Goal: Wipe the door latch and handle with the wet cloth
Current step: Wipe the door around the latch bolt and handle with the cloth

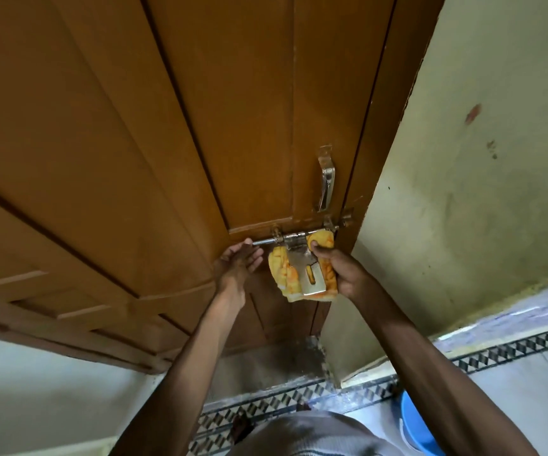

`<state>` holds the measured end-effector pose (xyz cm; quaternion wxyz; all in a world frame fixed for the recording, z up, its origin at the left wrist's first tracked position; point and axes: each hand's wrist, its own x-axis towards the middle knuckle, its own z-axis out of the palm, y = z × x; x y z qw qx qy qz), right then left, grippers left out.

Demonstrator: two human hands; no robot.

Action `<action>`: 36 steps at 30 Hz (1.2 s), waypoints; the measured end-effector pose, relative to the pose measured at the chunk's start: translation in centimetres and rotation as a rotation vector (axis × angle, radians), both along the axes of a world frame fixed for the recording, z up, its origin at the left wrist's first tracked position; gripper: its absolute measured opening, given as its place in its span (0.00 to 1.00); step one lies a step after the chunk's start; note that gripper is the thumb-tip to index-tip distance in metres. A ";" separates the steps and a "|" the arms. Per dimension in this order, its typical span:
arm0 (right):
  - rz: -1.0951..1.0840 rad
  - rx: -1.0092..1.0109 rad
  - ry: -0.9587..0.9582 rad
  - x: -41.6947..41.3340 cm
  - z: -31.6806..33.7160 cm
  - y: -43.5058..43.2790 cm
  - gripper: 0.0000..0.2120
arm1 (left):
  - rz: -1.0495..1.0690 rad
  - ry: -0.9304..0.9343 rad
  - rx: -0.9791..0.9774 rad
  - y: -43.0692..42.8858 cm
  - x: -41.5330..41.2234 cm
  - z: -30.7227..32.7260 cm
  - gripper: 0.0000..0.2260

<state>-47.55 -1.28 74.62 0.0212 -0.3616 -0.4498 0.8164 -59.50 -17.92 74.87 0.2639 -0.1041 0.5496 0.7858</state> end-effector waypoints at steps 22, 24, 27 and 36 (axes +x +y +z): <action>0.005 0.005 -0.075 0.6 3.1 -0.5 0.19 | 0.050 -0.014 0.045 0.7 -0.7 0.0 0.06; -0.002 -0.018 -0.057 1.9 3.0 -0.8 0.17 | 0.049 -0.019 0.044 0.7 -0.8 -0.1 0.04; 0.038 -0.134 -0.018 5.5 3.2 -1.2 0.11 | 0.039 -0.022 0.042 0.7 -1.0 -0.3 0.02; -0.128 -0.305 -0.009 8.1 3.3 -2.0 0.22 | 0.022 -0.009 0.033 0.7 -0.9 -0.4 0.04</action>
